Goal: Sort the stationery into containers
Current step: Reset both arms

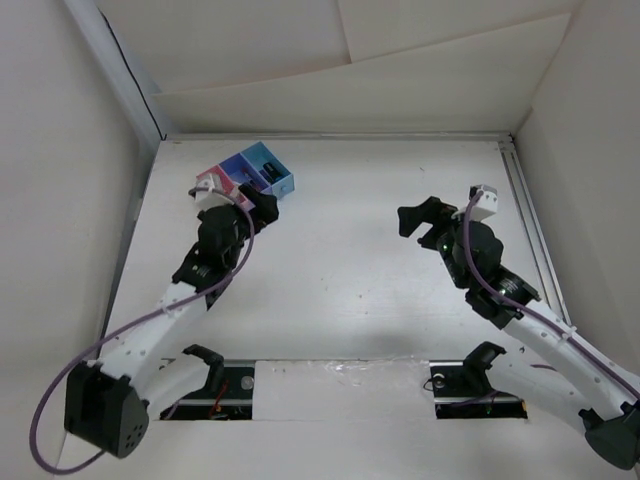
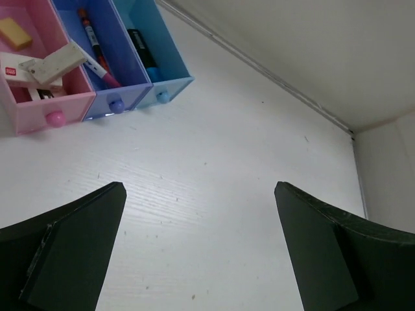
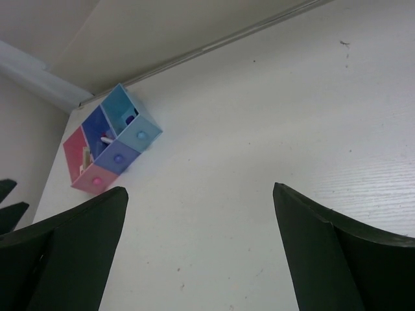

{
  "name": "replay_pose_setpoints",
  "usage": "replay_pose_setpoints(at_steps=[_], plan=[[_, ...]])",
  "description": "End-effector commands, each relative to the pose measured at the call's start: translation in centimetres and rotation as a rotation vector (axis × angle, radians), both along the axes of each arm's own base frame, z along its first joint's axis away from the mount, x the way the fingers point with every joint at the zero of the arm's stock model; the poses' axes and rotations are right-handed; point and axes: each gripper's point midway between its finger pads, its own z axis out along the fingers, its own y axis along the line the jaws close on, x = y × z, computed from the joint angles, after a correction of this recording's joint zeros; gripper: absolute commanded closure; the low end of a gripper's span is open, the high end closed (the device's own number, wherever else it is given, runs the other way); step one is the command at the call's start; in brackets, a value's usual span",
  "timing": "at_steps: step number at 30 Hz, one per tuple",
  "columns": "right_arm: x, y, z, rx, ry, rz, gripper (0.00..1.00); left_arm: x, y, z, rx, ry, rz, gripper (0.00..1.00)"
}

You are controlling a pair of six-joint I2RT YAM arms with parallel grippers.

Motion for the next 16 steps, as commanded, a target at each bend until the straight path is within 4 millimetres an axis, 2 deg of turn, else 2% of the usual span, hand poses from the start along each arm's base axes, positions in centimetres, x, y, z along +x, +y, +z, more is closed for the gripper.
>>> replay_pose_setpoints(at_steps=[1,3,4,5,7,8,11,16], plan=[[0.5,-0.5,3.5,0.040,-0.081,-0.031,0.00,-3.3,0.8,3.2,-0.044,-0.122,-0.039,0.00],[0.6,-0.8,3.6,0.039,-0.082,-0.050,0.00,-4.9,1.3,3.0,-0.049,-0.132,-0.048,0.00],[0.6,-0.8,3.3,0.033,-0.075,-0.050,0.00,-6.2,1.7,4.5,-0.072,-0.184,-0.057,0.00],[0.6,-0.8,3.3,0.033,-0.075,-0.050,0.00,-7.0,1.9,4.8,-0.076,-0.191,-0.068,0.00],[0.4,-0.2,3.7,0.029,-0.082,-0.017,0.00,-8.0,2.1,4.1,-0.100,-0.188,-0.074,0.00],[0.4,-0.2,4.2,0.035,-0.089,-0.017,0.00,-9.0,2.2,4.9,-0.125,-0.222,-0.087,0.00],[0.4,0.2,3.7,0.017,-0.075,0.007,0.00,-10.2,1.9,4.6,-0.138,-0.244,-0.128,0.00],[-0.1,0.7,4.0,0.019,-0.074,0.038,0.00,-10.5,2.4,4.0,-0.125,-0.240,-0.111,0.00]])
